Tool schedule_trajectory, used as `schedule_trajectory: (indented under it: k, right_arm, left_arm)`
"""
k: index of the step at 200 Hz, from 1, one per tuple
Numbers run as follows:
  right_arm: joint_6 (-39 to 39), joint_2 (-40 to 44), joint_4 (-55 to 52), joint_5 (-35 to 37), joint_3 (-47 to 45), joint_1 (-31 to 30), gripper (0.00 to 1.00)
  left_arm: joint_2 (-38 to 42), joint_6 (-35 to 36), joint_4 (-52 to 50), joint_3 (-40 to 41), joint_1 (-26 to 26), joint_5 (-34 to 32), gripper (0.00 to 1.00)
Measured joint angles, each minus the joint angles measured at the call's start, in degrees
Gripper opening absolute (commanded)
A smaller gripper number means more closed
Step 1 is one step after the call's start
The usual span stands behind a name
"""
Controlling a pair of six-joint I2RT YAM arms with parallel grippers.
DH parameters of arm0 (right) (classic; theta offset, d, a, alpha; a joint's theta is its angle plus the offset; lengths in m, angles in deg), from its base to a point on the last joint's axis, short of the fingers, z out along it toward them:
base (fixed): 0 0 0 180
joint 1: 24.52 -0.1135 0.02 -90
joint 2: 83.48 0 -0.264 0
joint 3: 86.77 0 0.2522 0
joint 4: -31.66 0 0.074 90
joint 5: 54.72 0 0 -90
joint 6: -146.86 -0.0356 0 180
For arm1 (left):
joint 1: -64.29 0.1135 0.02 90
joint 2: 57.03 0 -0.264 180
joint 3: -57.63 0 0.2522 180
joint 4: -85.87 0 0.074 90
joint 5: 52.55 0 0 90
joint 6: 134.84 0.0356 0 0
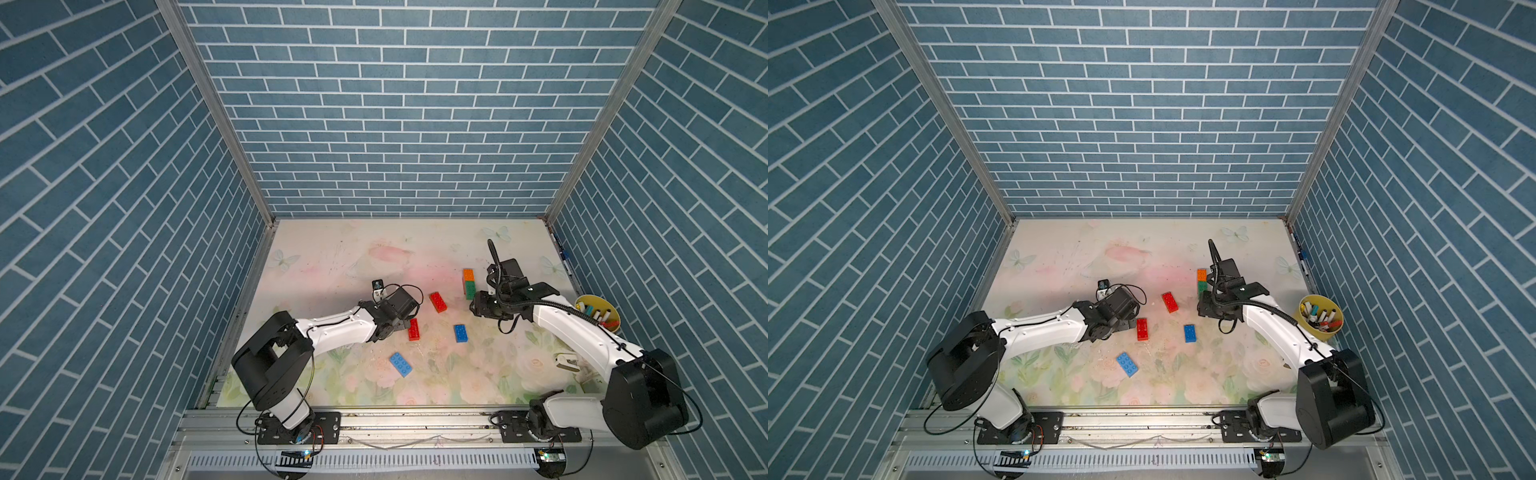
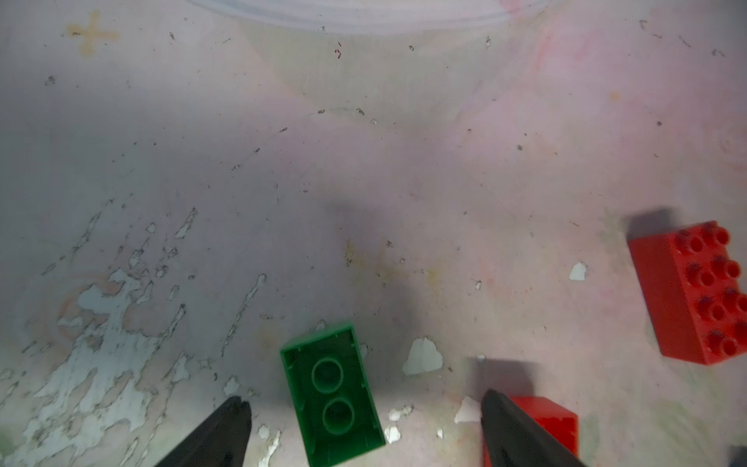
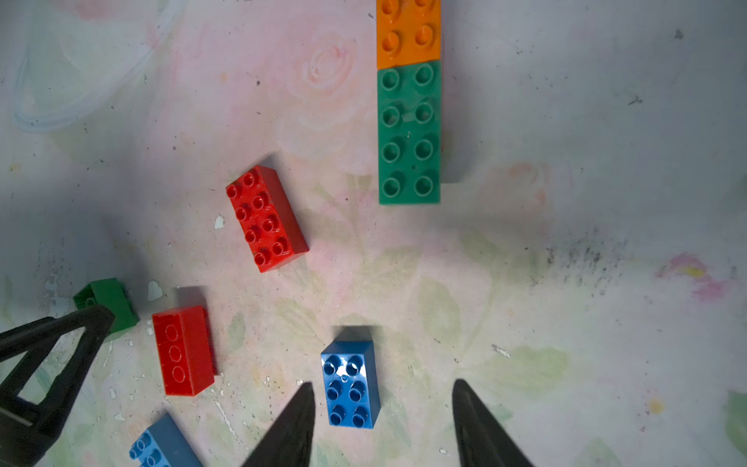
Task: Assemble a rectangle with lego
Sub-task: Pick up the lego brick from the center of the board.
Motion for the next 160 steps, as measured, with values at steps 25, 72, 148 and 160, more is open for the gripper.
schedule_trajectory:
  k: [25, 72, 148, 160]
  right_arm:
    - [-0.3, -1.3, -0.1, -0.1, 0.5, 0.0, 0.55]
    - [-0.7, -2.6, -0.1, 0.1, 2.4, 0.0, 0.55]
    - [-1.0, -3.9, 0.0, -8.7, 7.0, 0.0, 0.54]
    - [-1.0, -3.9, 1.0, -13.0, 8.5, 0.0, 0.54]
  left_arm:
    - [-2.4, -1.8, 0.5, -0.3, 1.9, 1.0, 0.78]
    - [-4.6, -3.8, 0.2, -0.3, 3.1, 2.5, 0.44]
    - [-1.6, 7.4, 4.0, -4.7, 3.3, 3.0, 0.17]
    - [1.4, 11.9, 7.3, -5.0, 3.7, 4.5, 0.16]
